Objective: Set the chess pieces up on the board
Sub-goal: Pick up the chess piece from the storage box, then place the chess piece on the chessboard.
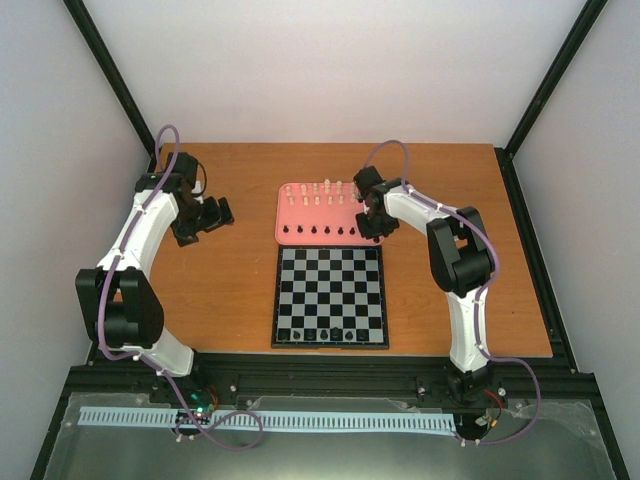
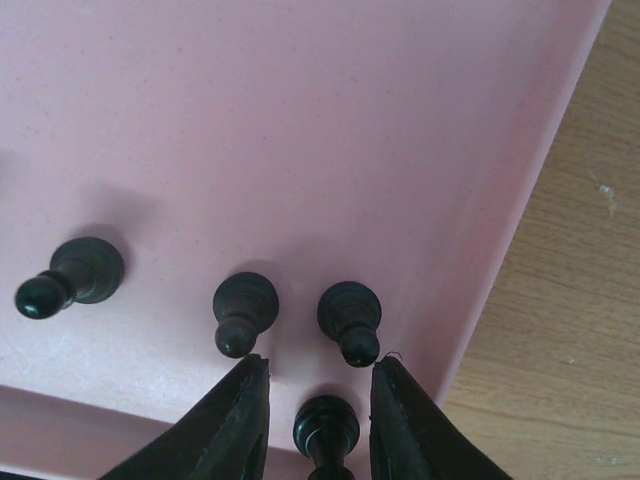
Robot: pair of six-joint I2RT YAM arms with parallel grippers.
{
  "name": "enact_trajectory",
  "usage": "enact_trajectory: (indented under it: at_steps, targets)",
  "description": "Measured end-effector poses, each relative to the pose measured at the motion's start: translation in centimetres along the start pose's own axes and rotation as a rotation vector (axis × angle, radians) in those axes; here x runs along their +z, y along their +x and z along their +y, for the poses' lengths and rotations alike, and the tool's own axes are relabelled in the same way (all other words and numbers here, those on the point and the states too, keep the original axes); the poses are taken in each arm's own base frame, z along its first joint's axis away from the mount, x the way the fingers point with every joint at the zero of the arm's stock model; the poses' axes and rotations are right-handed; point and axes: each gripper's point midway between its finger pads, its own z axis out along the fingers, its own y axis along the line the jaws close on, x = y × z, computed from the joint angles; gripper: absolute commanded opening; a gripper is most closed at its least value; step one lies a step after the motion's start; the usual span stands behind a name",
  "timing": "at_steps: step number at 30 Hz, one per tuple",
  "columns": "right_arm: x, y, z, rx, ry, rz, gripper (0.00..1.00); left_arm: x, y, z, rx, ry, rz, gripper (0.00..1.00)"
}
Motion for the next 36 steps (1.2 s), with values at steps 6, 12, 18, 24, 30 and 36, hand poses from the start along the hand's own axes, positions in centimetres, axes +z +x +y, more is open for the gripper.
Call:
enact_trajectory:
  at_steps: [6, 12, 18, 24, 30, 36]
  targets:
    - [0.4, 1.1, -0.1, -0.002, 0.003, 0.029, 0.21, 0.0, -0.1, -0.1, 0.0, 0.001, -0.002, 1.0]
    - [0.2, 1.0, -0.1, 0.002, 0.003, 0.024, 0.08, -0.1, -0.2, -0.1, 0.001, 0.003, -0.005, 1.0]
    - [0.1, 1.1, -0.2, 0.001, 0.008, 0.027, 0.03, -0.1, -0.2, -0.2, 0.001, 0.003, -0.005, 1.0]
    - [-1.6, -0.4, -0.1, 0.004, -0.001, -0.008, 0.03, -0.3, -0.4, -0.3, 0.002, 0.007, -0.012, 1.0]
    - [-7.2, -0.9, 0.2, 0.012, -0.045, -0.099, 0.03, -0.4, -0.5, -0.4, 0.003, 0.011, -0.015, 1.0]
    - [-10.7, 5.7, 2.3, -0.011, -0.087, -0.072, 0.03, -0.4, -0.6, -0.5, 0.004, 0.018, -0.017, 1.0]
